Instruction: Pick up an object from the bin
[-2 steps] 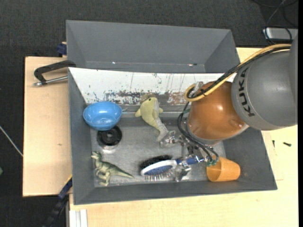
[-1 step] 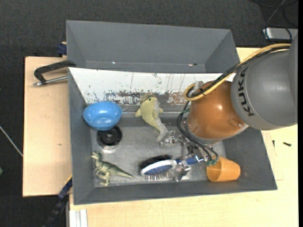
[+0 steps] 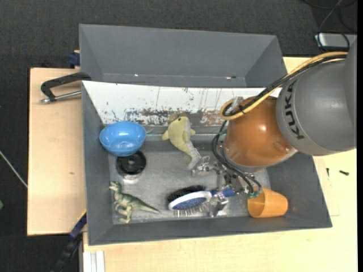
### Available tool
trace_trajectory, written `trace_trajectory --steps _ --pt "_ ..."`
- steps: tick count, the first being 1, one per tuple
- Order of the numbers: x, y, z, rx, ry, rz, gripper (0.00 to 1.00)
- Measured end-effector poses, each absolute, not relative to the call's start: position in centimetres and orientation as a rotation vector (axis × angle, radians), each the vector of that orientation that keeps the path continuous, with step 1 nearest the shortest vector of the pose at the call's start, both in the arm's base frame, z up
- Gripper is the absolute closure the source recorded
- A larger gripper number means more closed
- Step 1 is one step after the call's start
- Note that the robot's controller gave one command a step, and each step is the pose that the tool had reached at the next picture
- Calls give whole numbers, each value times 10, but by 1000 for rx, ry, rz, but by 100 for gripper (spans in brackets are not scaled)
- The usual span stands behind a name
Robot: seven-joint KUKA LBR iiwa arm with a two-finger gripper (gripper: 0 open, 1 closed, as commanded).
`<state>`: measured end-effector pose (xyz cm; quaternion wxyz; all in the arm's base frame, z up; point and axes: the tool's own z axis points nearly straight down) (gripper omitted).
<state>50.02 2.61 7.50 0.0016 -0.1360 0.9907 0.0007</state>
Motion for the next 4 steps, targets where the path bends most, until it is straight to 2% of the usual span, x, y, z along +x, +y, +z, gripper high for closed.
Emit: trace_trajectory --steps 1,2,3,4 --pt "497 73 74 -324 3116 -3 0" --pt "499 74 75 -321 3107 3 100" --pt "501 74 89 -322 3118 2 100" --pt "503 76 133 -321 3116 2 100"
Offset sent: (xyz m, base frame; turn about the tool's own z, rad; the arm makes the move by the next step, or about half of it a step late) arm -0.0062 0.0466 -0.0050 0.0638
